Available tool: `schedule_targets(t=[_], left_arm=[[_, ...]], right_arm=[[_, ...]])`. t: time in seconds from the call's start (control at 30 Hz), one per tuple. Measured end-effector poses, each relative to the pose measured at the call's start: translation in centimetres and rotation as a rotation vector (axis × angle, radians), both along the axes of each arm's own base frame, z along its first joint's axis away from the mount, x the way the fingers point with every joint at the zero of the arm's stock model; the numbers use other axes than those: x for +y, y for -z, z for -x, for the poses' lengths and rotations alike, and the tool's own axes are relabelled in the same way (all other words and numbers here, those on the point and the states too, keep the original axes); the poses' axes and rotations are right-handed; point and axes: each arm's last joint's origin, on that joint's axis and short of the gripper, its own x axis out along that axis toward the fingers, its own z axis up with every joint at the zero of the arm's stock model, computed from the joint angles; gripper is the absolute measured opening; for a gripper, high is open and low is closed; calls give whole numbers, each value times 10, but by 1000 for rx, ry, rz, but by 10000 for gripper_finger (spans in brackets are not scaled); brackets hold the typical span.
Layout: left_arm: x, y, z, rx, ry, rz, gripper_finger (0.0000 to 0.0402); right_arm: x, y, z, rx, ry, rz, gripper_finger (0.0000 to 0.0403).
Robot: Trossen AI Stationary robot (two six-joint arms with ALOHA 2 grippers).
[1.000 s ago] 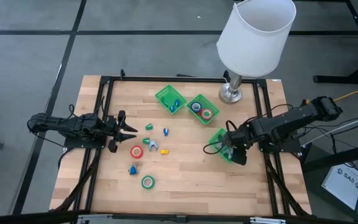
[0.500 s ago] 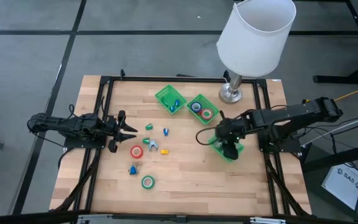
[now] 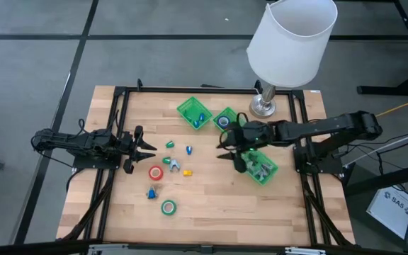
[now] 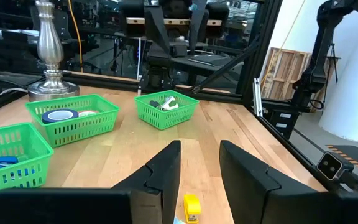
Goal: Pick and place Stapler, Stapler remover, tape
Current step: Put the top blue stapler into the top basket
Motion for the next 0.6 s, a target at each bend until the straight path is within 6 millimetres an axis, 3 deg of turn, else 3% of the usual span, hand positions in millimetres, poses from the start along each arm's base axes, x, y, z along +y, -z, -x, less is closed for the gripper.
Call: schedule_targets(t=[0.27, 0.43, 0.6], left_arm=[[0, 0, 0, 0, 0, 0, 107], [0, 0, 0, 0, 0, 0, 107], [0, 0, 0, 0, 0, 0, 107]], right_arm=[[-1, 25, -41, -137, 30, -46, 188], [0, 46, -58, -64, 58, -99, 188], [8, 45, -93, 48, 24, -47, 188]])
